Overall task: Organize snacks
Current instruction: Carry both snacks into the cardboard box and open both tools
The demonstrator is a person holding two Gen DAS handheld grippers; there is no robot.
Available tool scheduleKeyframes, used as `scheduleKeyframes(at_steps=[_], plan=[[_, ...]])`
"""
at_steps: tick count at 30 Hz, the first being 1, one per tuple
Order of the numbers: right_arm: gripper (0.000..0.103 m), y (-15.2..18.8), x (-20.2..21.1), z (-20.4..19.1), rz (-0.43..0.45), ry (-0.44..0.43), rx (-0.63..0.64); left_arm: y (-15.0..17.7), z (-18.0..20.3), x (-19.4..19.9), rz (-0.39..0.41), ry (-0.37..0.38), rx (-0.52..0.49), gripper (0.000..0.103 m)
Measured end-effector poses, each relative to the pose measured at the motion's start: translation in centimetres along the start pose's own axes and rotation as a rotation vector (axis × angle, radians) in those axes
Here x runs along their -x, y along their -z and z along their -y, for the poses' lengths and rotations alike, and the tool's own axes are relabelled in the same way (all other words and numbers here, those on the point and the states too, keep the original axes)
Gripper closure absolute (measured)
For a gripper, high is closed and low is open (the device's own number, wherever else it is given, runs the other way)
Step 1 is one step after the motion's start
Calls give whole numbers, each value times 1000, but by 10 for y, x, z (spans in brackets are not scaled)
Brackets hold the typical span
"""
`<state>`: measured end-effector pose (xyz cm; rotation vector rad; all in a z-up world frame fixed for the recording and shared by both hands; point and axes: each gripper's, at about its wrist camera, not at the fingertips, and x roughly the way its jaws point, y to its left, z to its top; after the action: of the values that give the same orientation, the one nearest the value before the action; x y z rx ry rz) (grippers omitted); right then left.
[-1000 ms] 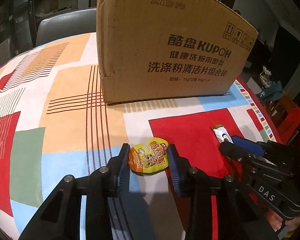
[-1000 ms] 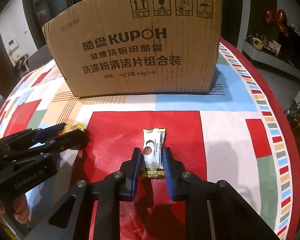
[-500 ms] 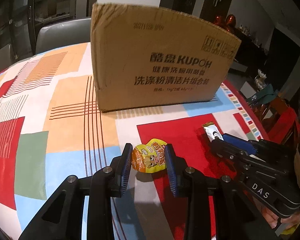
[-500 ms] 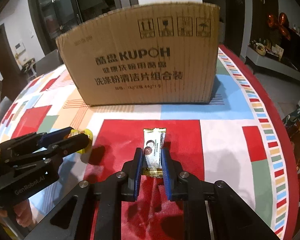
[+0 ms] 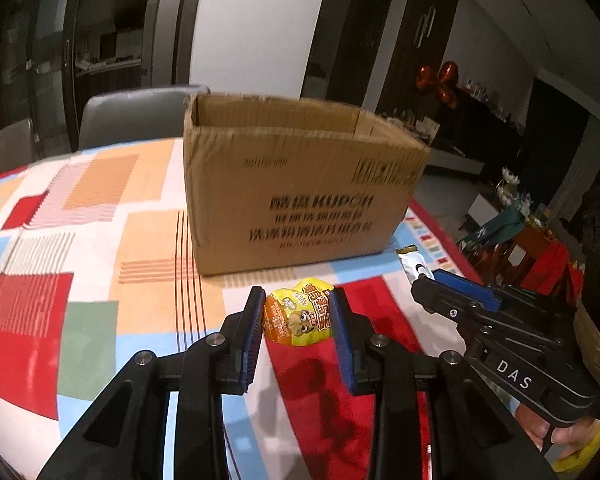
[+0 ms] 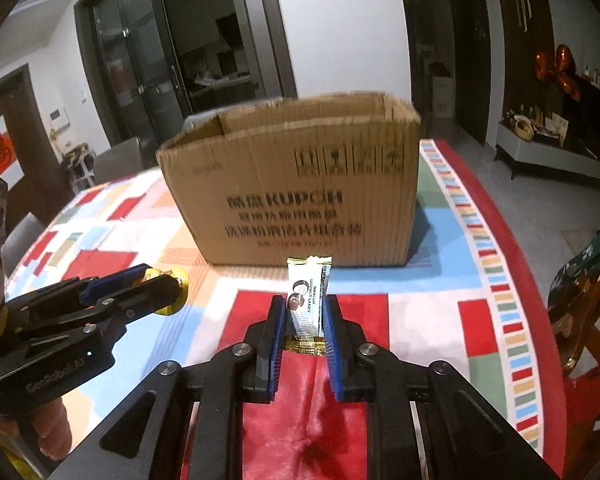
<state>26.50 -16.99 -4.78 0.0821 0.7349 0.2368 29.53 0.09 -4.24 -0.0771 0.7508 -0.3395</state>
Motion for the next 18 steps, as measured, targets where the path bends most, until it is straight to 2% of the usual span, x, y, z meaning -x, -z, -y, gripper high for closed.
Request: scheduleKeyframes(at_steps=[9,18], plan=[[83,-23,29,-4,87,-18,7,-25,13,28,84,-3,-25,71],[83,-54,38,3,147,-14,5,-59,21,46,165,-24,-57,71]])
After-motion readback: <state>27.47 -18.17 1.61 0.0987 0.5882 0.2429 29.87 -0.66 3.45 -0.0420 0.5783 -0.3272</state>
